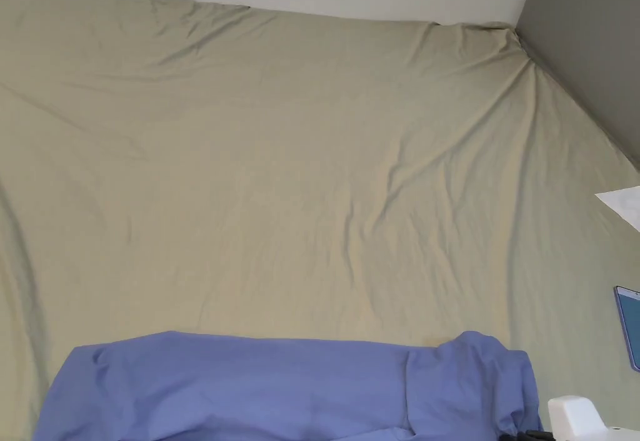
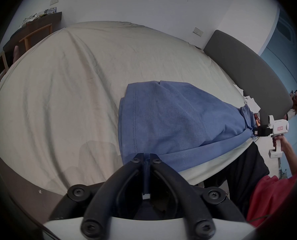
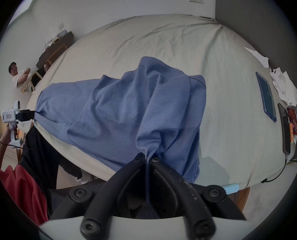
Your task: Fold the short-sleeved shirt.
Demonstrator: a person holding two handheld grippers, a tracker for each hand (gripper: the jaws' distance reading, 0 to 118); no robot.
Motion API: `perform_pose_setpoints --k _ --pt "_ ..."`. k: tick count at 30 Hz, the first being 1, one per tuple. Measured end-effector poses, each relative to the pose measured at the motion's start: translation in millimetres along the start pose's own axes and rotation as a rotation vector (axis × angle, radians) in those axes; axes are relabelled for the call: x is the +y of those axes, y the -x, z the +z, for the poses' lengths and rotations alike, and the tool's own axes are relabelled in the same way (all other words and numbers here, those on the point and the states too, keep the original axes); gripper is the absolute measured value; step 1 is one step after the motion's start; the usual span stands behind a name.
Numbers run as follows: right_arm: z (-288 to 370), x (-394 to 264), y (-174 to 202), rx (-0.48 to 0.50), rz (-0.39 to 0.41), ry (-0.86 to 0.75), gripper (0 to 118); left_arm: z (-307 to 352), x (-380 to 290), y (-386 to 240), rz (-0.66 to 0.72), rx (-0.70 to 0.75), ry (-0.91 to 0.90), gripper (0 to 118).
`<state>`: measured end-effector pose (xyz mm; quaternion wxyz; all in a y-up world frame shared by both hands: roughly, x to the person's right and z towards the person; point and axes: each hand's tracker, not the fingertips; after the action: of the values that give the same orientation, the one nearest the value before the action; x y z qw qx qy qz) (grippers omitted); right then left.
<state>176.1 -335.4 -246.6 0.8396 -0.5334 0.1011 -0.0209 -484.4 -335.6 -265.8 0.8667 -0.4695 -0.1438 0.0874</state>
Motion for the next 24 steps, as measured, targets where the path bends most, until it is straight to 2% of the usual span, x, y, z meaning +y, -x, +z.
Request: perform_pose_setpoints --k 8,10,11,12,13,14,15,16,17,18,19,21,24 --pt "16 -3 1 -0.01 -0.015 -0.008 3 7 0 -4 -0.027 0.006 0.006 8" --pt "4 -8 -1 -0.025 -0.022 0.011 8 2 -3 -2 -0.032 0.002 0.015 13" --pt "0 -10 -2 -0.029 -0.043 0.012 13 0 -4 0 -0.031 0.002 0.018 19" --pt "0 -11 -2 -0.044 -0.076 -0.008 23 1 -4 2 -0.014 0.002 0.011 32" --pt "5 -11 -1 -0.032 -0.082 -0.03 39 4 -4 4 0.011 -0.004 -0.005 57" --pt "11 -10 0 -0.031 -0.089 -0.043 67 8 -3 5 0.024 0.0 -0.016 91" --pt "21 -10 0 -0.028 -0.103 -0.074 89 14 -2 6 0.033 0.02 -0.029 106" --pt "32 -8 0 -0.058 -0.108 -0.095 106 24 -1 8 0.04 0.018 -0.051 109" --pt "46 -4 1 -0.151 -0.109 -0.108 110 37 2 7 0.069 0.001 -0.093 108" --pt "64 0 5 -0.236 -0.105 -0.162 109 55 7 7 0.113 -0.01 -0.156 108" --pt "85 2 10 -0.279 -0.103 -0.259 109 75 14 7 0.161 -0.047 -0.247 109" --pt "123 8 25 -0.247 -0.133 -0.447 109 111 28 -6 0.199 -0.081 -0.413 109" --pt "168 16 65 -0.145 -0.171 -0.71 109 151 48 -46 0.059 -0.065 -0.573 106"
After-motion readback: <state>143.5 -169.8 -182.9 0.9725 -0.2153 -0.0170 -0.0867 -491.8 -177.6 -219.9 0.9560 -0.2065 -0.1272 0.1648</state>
